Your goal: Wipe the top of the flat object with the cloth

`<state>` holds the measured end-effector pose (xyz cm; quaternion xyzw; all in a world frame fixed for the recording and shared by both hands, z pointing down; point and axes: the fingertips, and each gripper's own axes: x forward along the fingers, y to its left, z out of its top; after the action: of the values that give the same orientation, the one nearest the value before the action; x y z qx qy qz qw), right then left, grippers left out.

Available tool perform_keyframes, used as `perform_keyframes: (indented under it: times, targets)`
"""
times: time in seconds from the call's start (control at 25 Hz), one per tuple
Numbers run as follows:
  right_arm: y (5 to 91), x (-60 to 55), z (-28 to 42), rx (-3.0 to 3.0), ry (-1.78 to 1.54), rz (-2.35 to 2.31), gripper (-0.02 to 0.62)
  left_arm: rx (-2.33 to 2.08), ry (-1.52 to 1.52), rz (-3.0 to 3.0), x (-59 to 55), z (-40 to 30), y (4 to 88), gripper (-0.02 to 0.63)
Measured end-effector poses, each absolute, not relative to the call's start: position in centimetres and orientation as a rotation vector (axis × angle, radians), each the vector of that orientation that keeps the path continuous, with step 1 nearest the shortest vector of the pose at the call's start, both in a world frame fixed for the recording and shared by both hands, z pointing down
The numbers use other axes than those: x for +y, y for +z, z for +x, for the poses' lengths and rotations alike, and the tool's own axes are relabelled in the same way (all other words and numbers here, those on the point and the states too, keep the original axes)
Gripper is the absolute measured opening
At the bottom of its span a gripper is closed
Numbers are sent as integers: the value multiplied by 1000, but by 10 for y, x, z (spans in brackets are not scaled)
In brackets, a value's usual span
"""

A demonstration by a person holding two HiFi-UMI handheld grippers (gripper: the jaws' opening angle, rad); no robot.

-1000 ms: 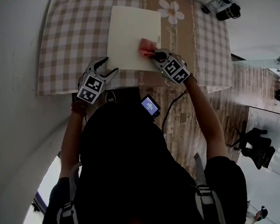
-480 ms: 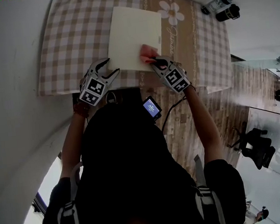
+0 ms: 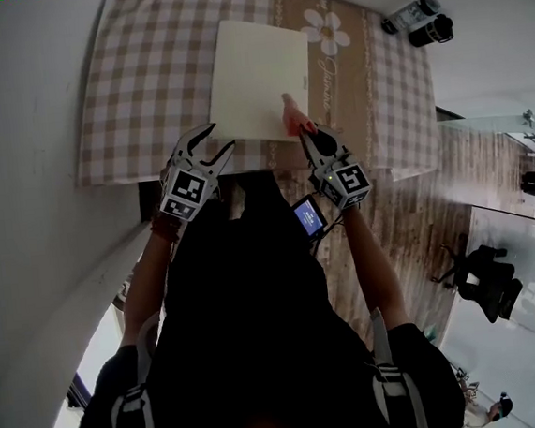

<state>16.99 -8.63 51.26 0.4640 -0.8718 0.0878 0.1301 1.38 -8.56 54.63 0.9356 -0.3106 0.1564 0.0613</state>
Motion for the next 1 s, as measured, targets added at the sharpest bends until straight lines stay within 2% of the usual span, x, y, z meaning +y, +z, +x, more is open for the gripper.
perform_keyframes:
  times: [0.32,0.36,0.48,0.72,1.0]
  targets:
    - [412,-88,121,-2607,-99,1593,21,-1270,170,2770,-104,9,465,191]
    - [404,-86,116,-2616,-139,1607,20,-1290,159,2778,-102,11,458,143]
    - [387,-72,110,-2603,-248,1634,20,-1345,149,2785,-89,19,441,114]
    - [376,-27,126,-2640,-228,1641,20,-1588,97,2696,-52,29,417,-9]
    - [383,44,152,-2722,-183,1613,18,-1795,90,2598,26,64,421,-9]
